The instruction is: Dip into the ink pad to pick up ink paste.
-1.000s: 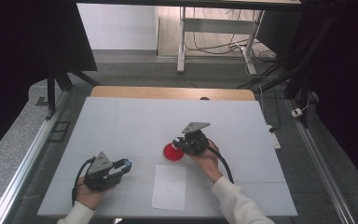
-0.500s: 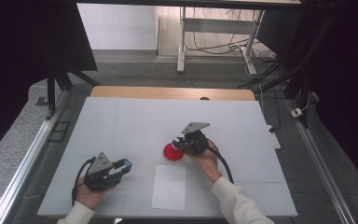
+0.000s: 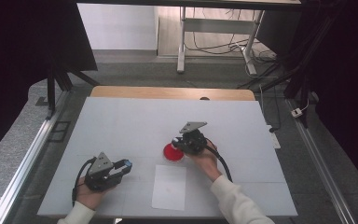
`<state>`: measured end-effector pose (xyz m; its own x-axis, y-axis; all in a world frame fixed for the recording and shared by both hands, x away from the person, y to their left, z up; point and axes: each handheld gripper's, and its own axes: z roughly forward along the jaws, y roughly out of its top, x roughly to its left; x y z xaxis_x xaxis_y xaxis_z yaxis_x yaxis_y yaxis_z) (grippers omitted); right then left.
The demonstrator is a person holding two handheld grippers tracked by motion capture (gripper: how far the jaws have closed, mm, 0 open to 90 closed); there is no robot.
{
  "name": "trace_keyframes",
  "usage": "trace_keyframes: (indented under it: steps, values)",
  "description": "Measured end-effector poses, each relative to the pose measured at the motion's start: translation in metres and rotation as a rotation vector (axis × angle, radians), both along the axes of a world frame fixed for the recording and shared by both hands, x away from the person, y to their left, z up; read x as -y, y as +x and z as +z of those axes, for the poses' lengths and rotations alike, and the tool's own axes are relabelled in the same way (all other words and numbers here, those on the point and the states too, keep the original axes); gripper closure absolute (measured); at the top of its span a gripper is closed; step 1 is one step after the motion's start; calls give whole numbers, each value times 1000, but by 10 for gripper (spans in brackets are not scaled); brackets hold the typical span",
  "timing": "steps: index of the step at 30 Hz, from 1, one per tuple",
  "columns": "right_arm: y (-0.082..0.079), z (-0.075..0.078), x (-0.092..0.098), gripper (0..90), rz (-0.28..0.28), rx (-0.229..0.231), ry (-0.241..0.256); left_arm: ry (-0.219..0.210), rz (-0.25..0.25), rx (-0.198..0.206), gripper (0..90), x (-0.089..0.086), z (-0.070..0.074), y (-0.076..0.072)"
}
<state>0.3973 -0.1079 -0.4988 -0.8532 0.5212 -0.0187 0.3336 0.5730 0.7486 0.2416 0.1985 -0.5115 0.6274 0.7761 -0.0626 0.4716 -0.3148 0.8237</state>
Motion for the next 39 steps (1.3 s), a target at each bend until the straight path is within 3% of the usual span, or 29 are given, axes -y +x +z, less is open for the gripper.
trace_keyframes:
  steps: [8,25,39]
  values:
    - [2,-1,-1,754,-2,-15,-5,0,0,-1,656,0,0,0]
    - [-4,-2,-6,757,-8,29,-48,1,-5,-5,656,1,-1,0]
    - [-3,-3,-2,754,-12,19,-16,3,-3,-2,656,-1,0,0]
